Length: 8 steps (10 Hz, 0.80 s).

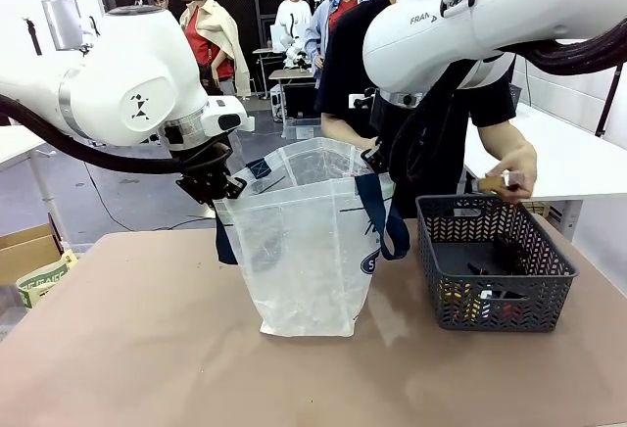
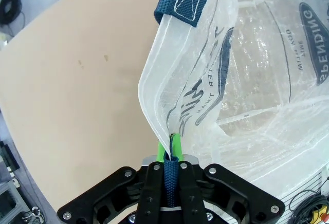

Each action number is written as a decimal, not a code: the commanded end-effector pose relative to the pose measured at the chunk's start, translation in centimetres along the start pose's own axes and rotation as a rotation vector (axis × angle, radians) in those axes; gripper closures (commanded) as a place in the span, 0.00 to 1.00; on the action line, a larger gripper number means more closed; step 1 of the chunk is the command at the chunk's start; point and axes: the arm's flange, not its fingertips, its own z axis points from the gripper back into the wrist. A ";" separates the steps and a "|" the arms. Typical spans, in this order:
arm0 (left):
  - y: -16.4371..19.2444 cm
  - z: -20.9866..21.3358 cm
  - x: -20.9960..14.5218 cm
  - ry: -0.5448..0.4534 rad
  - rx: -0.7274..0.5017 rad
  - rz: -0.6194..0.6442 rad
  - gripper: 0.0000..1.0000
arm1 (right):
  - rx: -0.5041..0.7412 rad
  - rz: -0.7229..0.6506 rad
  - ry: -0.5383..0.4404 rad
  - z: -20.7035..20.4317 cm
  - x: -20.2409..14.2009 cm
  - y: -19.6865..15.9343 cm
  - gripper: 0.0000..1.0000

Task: Transfer purchased items from the store into the shopping bag.
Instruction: Move the Reusable shopping bag to the right side of the table.

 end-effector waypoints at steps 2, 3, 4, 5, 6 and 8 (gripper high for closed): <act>1.8 -0.2 -0.4 -0.005 0.009 0.042 1.00 | -0.035 0.004 0.020 -0.2 -0.3 -1.3 1.00; 1.7 -0.2 -0.5 -0.004 0.007 0.044 1.00 | -0.036 0.002 0.025 -0.2 -0.4 -1.3 1.00; 1.6 -0.1 -0.6 -0.005 0.009 0.048 1.00 | -0.035 0.002 0.027 -0.3 -0.4 -1.3 1.00; 1.5 -0.2 -0.6 0.000 0.010 0.043 1.00 | -0.029 0.006 0.028 -0.3 -0.3 -1.2 1.00; 1.4 -0.7 -0.5 0.004 0.006 0.034 1.00 | -0.013 0.017 0.029 -0.7 -0.1 -1.2 1.00; 0.4 0.0 0.1 -0.006 0.000 0.032 1.00 | 0.001 0.000 0.007 -0.3 0.0 0.0 1.00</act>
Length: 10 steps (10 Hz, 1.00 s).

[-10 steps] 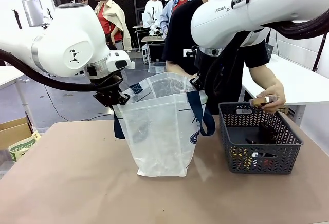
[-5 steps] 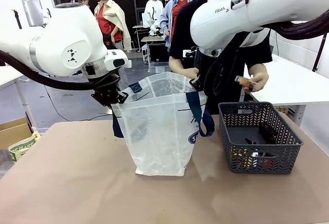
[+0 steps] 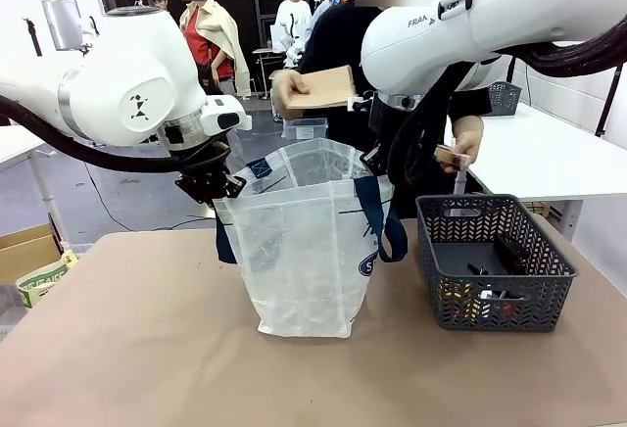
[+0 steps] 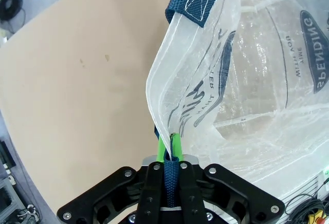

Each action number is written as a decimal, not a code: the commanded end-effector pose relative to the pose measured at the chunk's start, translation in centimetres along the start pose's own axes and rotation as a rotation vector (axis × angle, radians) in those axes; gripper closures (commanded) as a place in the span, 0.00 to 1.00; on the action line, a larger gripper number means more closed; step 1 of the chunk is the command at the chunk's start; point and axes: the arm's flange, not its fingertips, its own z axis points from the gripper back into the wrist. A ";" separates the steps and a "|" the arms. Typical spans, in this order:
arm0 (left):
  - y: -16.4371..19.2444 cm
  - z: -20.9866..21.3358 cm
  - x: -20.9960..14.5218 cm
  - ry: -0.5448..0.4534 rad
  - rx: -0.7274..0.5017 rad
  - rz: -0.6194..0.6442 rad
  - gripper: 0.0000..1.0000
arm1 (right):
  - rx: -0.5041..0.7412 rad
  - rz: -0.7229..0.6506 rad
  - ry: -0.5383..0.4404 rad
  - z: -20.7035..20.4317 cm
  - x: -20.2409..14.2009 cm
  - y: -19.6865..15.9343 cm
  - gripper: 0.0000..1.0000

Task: Transfer purchased items from the store into the shopping bag.
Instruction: Move the Reusable shopping bag to the right side of the table.

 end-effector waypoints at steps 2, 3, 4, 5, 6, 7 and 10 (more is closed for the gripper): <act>0.3 0.1 0.0 -0.001 0.001 0.005 1.00 | -0.002 -0.003 -0.002 0.1 0.0 -0.2 1.00; 0.3 0.1 0.0 -0.001 0.001 0.005 1.00 | -0.002 -0.003 -0.002 0.1 0.0 -0.2 1.00; 0.3 0.1 0.0 -0.001 0.001 0.005 1.00 | -0.002 -0.003 -0.002 0.1 0.0 -0.2 1.00; 0.3 0.1 0.0 -0.001 0.001 0.005 1.00 | -0.002 -0.003 -0.002 0.1 0.0 -0.2 1.00; 0.3 0.1 0.0 -0.001 0.001 0.005 1.00 | -0.002 -0.003 -0.002 0.1 0.0 -0.2 1.00; 0.3 0.1 0.0 -0.001 0.001 0.005 1.00 | -0.002 -0.003 -0.002 0.1 0.0 -0.2 1.00; 0.3 0.1 0.0 -0.001 0.001 0.005 1.00 | -0.002 -0.003 -0.002 0.1 0.0 -0.2 1.00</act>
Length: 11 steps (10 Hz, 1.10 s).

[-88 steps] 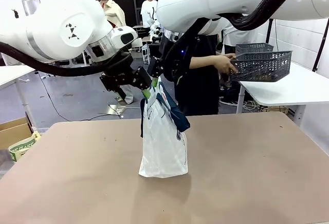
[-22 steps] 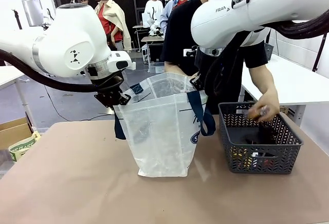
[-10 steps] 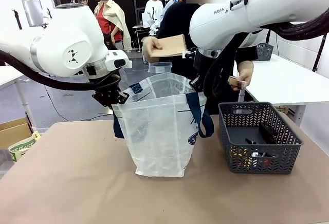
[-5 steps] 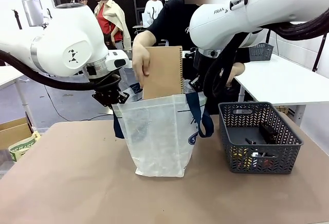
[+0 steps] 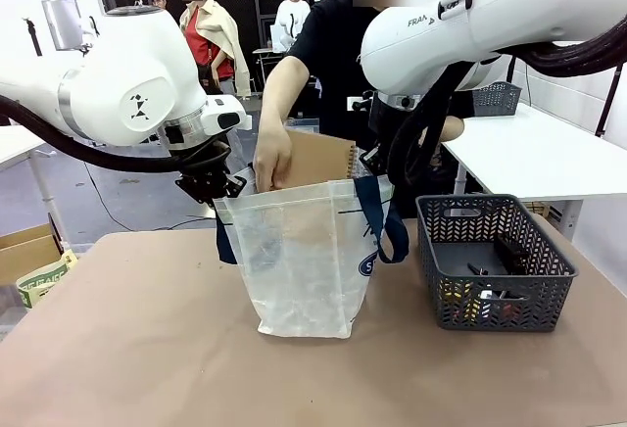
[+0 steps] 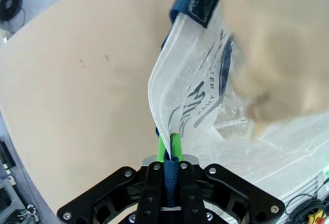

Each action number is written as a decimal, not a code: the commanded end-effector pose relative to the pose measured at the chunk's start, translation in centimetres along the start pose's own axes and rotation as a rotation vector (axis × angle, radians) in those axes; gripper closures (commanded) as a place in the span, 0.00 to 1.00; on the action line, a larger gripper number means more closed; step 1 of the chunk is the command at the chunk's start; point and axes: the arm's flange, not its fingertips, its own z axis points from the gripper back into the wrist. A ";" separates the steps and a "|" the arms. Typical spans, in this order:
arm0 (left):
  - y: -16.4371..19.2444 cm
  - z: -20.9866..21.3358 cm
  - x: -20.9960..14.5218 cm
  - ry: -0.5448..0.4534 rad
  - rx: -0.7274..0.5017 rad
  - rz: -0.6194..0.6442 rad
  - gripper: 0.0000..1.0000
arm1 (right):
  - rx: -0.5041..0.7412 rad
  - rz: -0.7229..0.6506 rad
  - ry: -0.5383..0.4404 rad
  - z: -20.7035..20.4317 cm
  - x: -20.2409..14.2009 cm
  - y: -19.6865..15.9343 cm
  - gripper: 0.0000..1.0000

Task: Transfer purchased items from the store into the shopping bag.
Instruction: Move the Reusable shopping bag to the right side of the table.

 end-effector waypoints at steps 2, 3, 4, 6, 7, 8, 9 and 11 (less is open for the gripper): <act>0.3 0.1 0.0 -0.001 0.001 0.005 1.00 | -0.002 -0.004 -0.001 0.1 0.0 -0.3 1.00; 0.3 0.1 0.0 -0.001 0.001 0.005 1.00 | -0.002 -0.004 -0.001 0.1 0.0 -0.3 1.00; 0.3 0.1 0.0 -0.001 0.001 0.005 1.00 | -0.002 -0.004 -0.001 0.1 0.0 -0.3 1.00; 0.3 0.1 0.0 -0.001 0.001 0.005 1.00 | -0.002 -0.004 -0.001 0.1 0.0 -0.3 1.00; 0.3 0.1 0.0 -0.001 0.001 0.005 1.00 | -0.002 -0.004 -0.001 0.1 0.0 -0.3 1.00; 0.3 0.1 0.0 -0.001 0.001 0.005 1.00 | -0.002 -0.004 -0.001 0.1 0.0 -0.3 1.00; 0.3 0.1 0.0 -0.001 0.001 0.005 1.00 | -0.002 -0.004 -0.001 0.1 0.0 -0.3 1.00; 0.3 0.1 0.0 -0.001 0.001 0.005 1.00 | -0.002 -0.004 -0.001 0.1 0.0 -0.3 1.00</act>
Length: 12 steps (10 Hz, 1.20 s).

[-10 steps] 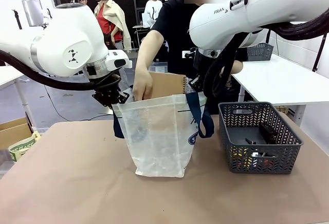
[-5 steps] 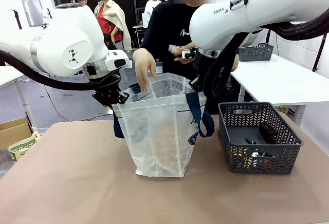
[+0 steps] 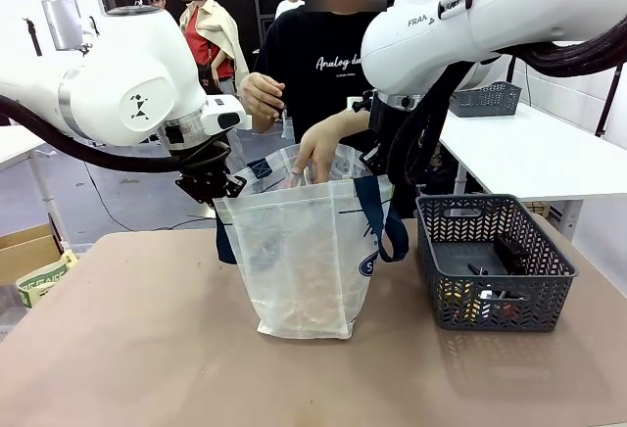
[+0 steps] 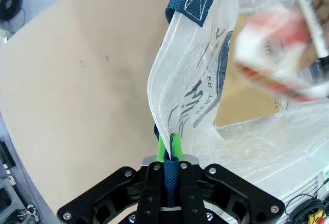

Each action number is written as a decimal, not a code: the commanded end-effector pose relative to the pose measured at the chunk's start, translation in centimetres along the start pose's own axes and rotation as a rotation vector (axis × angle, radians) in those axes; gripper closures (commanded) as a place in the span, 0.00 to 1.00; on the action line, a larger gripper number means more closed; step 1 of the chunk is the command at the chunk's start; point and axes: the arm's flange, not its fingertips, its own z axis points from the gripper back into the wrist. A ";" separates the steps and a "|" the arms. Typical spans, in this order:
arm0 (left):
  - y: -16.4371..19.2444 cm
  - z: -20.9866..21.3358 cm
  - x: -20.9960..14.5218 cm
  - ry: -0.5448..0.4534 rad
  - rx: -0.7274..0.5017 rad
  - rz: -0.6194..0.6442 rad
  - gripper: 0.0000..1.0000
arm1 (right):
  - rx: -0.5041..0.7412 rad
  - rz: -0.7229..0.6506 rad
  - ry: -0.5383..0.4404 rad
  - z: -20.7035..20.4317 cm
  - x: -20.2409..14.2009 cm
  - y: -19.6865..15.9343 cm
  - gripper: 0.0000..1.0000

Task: Transfer purchased items from the store into the shopping bag.
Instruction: Move the Reusable shopping bag to the right side of the table.

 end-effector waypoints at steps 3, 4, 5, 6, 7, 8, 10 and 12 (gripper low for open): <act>0.3 0.1 0.0 -0.001 0.002 0.005 1.00 | -0.002 -0.004 -0.001 0.1 0.0 -0.3 1.00; 0.3 0.1 0.0 -0.001 0.002 0.005 1.00 | -0.002 -0.004 -0.001 0.1 0.0 -0.3 1.00; 0.3 0.1 0.0 -0.001 0.002 0.005 1.00 | -0.002 -0.004 -0.001 0.1 0.0 -0.3 1.00; 0.3 0.1 0.0 -0.001 0.002 0.005 1.00 | -0.002 -0.004 -0.001 0.1 0.0 -0.3 1.00; 0.3 0.1 0.0 -0.001 0.002 0.005 1.00 | -0.002 -0.004 -0.001 0.1 0.0 -0.3 1.00; 0.3 0.1 0.0 -0.001 0.002 0.005 1.00 | -0.002 -0.004 -0.001 0.1 0.0 -0.3 1.00; 0.3 0.1 0.0 -0.001 0.002 0.005 1.00 | -0.002 -0.004 -0.001 0.1 0.0 -0.3 1.00; 0.3 0.1 0.0 -0.001 0.002 0.005 1.00 | -0.002 -0.004 -0.001 0.1 0.0 -0.3 1.00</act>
